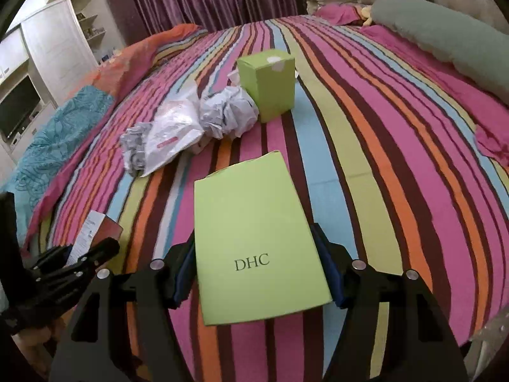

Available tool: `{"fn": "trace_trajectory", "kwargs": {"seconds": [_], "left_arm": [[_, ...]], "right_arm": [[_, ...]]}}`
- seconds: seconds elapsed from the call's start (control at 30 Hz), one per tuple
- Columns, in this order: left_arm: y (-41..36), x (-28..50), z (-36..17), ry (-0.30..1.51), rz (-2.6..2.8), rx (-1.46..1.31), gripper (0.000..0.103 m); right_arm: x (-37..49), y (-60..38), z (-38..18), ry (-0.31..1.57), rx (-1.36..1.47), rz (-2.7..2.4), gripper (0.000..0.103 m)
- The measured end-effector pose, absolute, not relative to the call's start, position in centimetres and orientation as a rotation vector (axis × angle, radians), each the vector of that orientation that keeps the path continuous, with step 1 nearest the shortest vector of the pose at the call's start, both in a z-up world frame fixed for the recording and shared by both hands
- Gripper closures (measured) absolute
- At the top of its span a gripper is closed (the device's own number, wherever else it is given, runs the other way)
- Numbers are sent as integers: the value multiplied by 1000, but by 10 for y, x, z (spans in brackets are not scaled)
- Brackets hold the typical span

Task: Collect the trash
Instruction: 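Grasp the white leaflet with the left tool while the right tool grasps the green DHC box, then carry the leaflet and DHC box over the wastebasket and open both tools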

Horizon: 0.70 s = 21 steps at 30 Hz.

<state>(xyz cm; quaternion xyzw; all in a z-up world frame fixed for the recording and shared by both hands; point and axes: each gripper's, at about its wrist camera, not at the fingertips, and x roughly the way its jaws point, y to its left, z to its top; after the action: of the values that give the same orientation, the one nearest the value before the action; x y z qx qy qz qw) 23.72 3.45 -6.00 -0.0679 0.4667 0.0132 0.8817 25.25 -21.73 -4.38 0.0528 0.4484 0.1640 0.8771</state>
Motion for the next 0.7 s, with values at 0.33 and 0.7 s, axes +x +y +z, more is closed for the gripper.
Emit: {"fn": "trace_trajectory", "kwargs": {"seconds": [0.33,0.7], "left_arm": [[26,176,-42,938,18,-133,55],[10,107,-57,991,-6,-118,55]], "right_arm": [[206,-219,-32,916,189,353,41],[145,-220,-32,921,203,366,41]]}}
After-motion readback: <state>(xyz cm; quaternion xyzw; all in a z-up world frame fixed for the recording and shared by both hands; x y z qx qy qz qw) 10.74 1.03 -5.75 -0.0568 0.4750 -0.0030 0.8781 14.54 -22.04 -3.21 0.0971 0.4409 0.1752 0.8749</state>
